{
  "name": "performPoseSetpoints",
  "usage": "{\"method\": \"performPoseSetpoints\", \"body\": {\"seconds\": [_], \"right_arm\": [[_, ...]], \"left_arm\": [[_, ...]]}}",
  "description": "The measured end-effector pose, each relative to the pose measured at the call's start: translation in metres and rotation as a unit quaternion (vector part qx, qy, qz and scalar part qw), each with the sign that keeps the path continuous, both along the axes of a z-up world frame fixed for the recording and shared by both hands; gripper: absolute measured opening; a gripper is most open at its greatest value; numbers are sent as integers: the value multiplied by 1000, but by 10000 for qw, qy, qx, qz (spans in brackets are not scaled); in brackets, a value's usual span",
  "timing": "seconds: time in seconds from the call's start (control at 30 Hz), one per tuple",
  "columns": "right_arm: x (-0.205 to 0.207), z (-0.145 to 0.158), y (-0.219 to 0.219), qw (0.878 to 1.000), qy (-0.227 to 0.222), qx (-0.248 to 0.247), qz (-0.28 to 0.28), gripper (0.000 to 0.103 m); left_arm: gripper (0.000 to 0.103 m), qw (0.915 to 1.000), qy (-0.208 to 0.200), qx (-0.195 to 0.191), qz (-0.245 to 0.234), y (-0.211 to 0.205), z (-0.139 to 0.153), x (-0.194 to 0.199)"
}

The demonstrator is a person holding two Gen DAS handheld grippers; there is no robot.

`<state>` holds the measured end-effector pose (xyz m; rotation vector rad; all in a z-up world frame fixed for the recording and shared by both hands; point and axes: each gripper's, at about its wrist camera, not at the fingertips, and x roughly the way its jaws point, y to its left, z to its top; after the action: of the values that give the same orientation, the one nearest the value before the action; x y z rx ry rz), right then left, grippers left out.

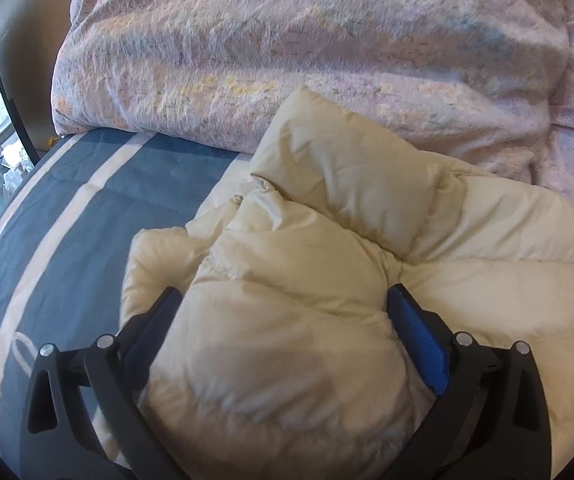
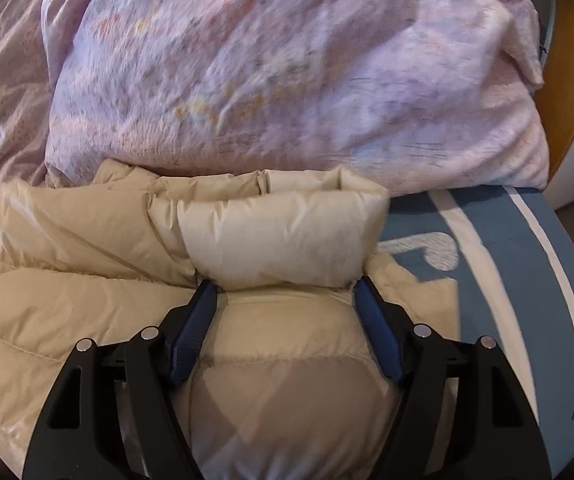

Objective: Fold large clothes

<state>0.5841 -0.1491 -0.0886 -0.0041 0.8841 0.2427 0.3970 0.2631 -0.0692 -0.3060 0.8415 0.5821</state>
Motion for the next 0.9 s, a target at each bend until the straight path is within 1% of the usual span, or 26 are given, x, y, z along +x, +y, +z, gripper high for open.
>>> {"method": "performPoseSetpoints", "body": {"seconds": [0.07,0.1,0.17,0.23,0.3,0.33,0.4,0.5,0.6,0.63,0.67,0.7,0.73,0.77,0.8,0.83,0.87,0.9], "right_arm": [[-11,14,-11,9999,-37,132,4,82],[-20,24,-20,9996,-103,245,-13,89],[-36,38,-38,9987,-205,465,-75,92],[-51,48,-62,9971,-164,734,-131,95],[-61,43,-81,9952,79,966,-91,96],[-65,37,-89,9940,260,1062,-85,96],[-70,24,-101,9910,536,1221,-112,95],[-82,2,-108,9843,926,1502,-103,94],[-87,-15,-105,9748,1277,1827,34,87],[-90,-16,-106,9745,1245,1868,50,82],[-92,-15,-105,9745,1222,1879,82,78],[-94,-15,-104,9712,1281,2003,160,71],[-94,-15,-103,9690,1306,2089,198,62],[-94,-17,-102,9642,1393,2237,278,59],[-94,-17,-102,9619,1430,2311,308,57],[-94,-17,-101,9615,1416,2333,316,51],[-95,-17,-99,9602,1428,2375,362,49],[-95,-18,-98,9591,1434,2412,380,44]], "left_arm": [[101,9997,-173,-109,-149,-5,14,-20],[101,9995,-230,-93,-180,-6,19,-29],[101,9993,-333,1,-154,-4,35,-55],[101,9991,-402,-109,-120,4,46,-77],[101,9989,-362,-288,-56,12,47,-92],[101,9984,-323,-465,-37,17,44,-101],[101,9971,-300,-694,-25,22,37,-111],[101,9957,-249,-888,-21,21,28,-117],[101,9939,-200,-1085,-70,21,18,-120],[101,9933,-191,-1134,-78,20,16,-120],[97,9924,-193,-1211,-90,19,14,-120],[92,9909,-206,-1323,-117,18,11,-119],[88,9894,-232,-1430,-135,18,9,-120],[85,9884,-271,-1487,-123,17,8,-120],[79,9877,-319,-1522,-138,16,8,-120],[75,9872,-352,-1551,-152,16,8,-119],[67,9850,-423,-1665,-177,15,8,-120],[56,9834,-464,-1741,-189,15,7,-119]]}}
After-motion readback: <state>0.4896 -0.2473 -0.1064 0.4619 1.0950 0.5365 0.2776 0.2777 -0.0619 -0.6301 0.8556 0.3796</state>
